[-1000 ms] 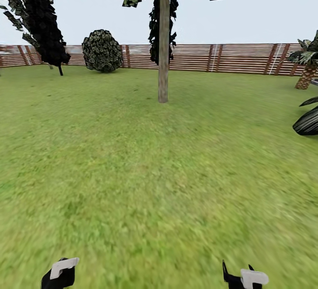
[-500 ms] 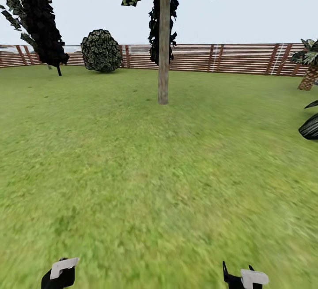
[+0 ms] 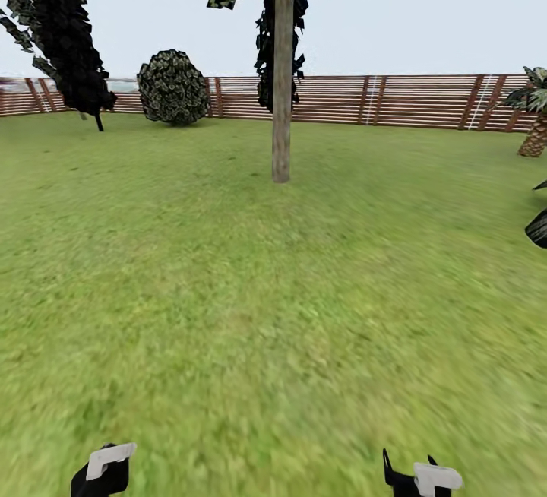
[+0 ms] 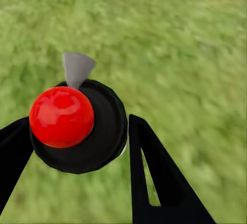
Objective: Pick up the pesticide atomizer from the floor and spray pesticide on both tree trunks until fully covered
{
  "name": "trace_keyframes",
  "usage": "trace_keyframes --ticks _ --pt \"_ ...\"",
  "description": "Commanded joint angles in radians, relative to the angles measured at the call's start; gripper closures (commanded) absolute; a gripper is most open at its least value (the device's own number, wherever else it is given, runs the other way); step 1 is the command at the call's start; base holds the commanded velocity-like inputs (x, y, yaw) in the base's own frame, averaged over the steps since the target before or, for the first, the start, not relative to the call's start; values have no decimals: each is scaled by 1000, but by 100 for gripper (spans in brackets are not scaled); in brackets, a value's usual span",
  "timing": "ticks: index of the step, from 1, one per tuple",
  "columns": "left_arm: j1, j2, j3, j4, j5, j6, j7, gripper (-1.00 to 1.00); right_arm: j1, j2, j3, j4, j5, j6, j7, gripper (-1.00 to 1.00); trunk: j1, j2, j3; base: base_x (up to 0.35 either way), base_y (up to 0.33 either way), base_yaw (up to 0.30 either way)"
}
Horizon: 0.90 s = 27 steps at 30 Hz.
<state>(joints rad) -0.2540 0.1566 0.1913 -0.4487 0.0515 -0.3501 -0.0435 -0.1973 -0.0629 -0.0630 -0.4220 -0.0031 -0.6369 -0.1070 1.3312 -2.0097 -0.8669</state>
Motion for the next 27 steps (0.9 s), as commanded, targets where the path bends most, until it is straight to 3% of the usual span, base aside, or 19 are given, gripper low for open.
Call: trace_keyframes --ticks 1,27 --pt "-1 0 2 1 5 -3 -4 100 -1 0 0 1 0 -3 -2 -100 0 0 -1 339 0 0" --pt "-1 0 2 1 5 -3 -4 100 -1 0 0 2 0 -3 -2 -100 0 0 -1 339 0 0"
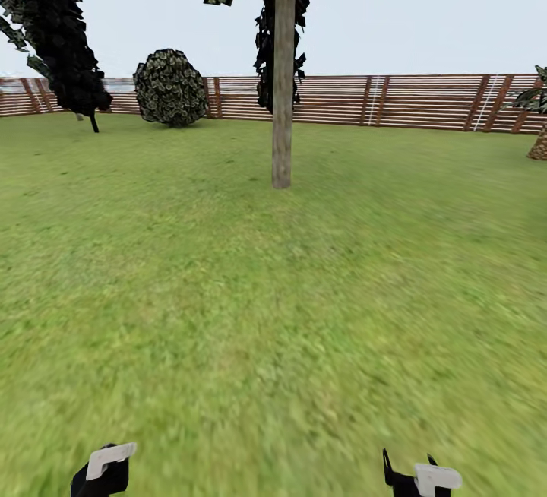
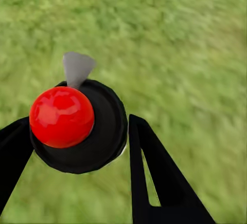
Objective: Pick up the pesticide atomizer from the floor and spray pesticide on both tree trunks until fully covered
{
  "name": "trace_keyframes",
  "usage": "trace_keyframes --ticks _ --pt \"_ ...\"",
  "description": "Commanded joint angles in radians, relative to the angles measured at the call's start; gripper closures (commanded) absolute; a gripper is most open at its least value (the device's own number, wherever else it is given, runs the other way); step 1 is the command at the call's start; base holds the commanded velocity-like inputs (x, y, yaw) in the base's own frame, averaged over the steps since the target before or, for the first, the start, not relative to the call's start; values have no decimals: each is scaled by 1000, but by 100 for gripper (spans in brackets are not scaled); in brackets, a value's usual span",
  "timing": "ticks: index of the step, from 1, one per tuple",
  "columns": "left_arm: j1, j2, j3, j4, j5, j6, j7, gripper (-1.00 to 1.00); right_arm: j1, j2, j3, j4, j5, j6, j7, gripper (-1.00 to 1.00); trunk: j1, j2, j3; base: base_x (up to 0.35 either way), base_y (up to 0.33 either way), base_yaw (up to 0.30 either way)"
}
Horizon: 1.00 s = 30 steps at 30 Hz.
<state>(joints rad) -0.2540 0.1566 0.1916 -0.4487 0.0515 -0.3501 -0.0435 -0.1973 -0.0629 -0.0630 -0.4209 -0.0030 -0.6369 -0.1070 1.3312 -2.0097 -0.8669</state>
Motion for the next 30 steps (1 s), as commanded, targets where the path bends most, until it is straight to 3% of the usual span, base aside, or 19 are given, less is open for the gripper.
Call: trace_keyframes --ticks 1,30 --pt "-1 0 2 1 5 -3 -4 100 -1 0 0 1 0 -3 -2 -100 0 0 -1 339 0 0" --pt "-1 0 2 1 5 -3 -4 100 -1 0 1 0 0 -3 -2 -100 0 0 -1 339 0 0"
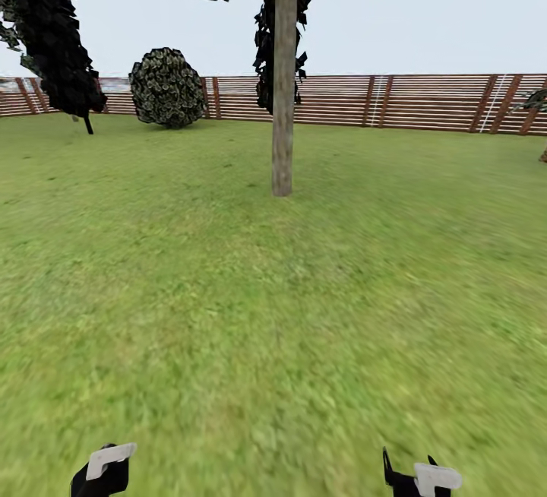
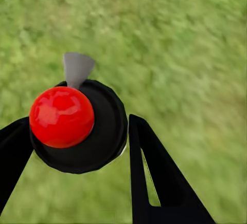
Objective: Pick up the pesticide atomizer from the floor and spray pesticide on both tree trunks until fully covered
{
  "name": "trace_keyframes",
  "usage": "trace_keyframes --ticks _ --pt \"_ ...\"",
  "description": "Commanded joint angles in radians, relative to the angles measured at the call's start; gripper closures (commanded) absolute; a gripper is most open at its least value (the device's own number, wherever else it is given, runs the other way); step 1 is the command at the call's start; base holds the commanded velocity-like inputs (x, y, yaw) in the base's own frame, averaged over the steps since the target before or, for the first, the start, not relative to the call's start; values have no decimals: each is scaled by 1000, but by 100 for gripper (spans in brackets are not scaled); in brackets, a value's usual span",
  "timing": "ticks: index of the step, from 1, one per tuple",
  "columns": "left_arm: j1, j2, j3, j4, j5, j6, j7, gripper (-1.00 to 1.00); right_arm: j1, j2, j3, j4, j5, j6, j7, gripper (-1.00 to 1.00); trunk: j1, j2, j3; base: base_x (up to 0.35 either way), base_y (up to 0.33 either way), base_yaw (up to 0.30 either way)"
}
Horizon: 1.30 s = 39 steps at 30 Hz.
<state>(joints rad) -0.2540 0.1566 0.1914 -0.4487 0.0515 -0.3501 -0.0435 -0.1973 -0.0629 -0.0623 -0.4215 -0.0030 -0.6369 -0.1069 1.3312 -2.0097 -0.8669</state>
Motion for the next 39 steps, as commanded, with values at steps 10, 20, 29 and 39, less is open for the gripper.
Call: trace_keyframes --ticks 10,20,29,39 --pt "-1 0 2 1 5 -3 -4 100 -1 0 0 1 0 -3 -2 -100 0 0 -1 339 0 0" --pt "-1 0 2 1 5 -3 -4 100 -1 0 -1 0 0 -3 -2 -100 0 0 -1 339 0 0" --pt "-1 0 2 1 5 -3 -4 100 -1 0 0 0 0 -3 -2 -100 0 0 -1 339 0 0" --pt "-1 0 2 1 5 -3 -4 100 -1 0 0 0 0 -3 -2 -100 0 0 -1 339 0 0"
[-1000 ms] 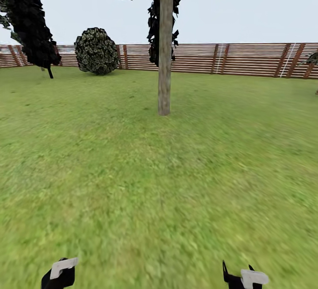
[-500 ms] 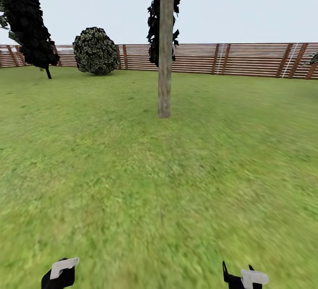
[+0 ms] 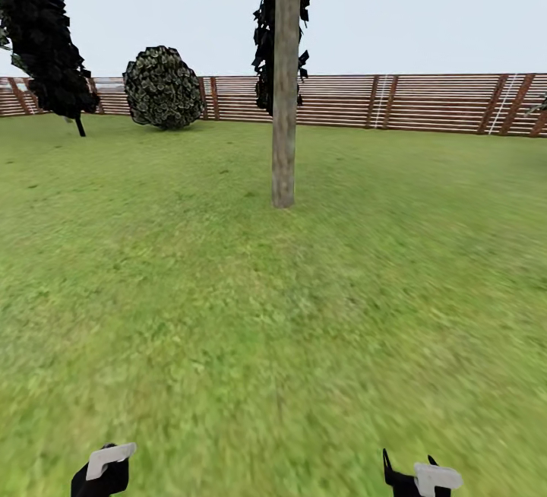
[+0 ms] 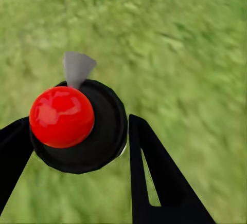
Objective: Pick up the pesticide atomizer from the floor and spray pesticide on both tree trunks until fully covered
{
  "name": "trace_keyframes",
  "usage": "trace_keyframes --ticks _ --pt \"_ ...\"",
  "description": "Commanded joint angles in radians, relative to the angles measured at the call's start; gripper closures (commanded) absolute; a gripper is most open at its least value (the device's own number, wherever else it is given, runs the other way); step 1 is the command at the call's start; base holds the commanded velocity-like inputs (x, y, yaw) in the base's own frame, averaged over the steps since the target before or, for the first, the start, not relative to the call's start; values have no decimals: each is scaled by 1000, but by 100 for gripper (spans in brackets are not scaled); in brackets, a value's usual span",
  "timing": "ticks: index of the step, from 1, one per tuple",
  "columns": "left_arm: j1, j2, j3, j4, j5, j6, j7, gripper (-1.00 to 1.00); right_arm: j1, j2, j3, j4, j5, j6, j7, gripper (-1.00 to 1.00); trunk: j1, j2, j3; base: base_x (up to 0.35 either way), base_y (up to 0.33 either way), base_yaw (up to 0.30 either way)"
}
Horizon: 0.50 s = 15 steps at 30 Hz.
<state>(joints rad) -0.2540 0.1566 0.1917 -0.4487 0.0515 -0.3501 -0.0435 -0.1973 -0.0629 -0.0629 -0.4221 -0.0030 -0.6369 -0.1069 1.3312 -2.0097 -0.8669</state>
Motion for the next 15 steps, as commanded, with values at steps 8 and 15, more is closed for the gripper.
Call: trace_keyframes --ticks 8,15 --pt "-1 0 2 1 5 -3 -4 100 -1 0 1 1 0 -3 -2 -100 0 0 -1 339 0 0" --pt "-1 0 2 1 5 -3 -4 100 -1 0 1 0 0 -3 -2 -100 0 0 -1 339 0 0"
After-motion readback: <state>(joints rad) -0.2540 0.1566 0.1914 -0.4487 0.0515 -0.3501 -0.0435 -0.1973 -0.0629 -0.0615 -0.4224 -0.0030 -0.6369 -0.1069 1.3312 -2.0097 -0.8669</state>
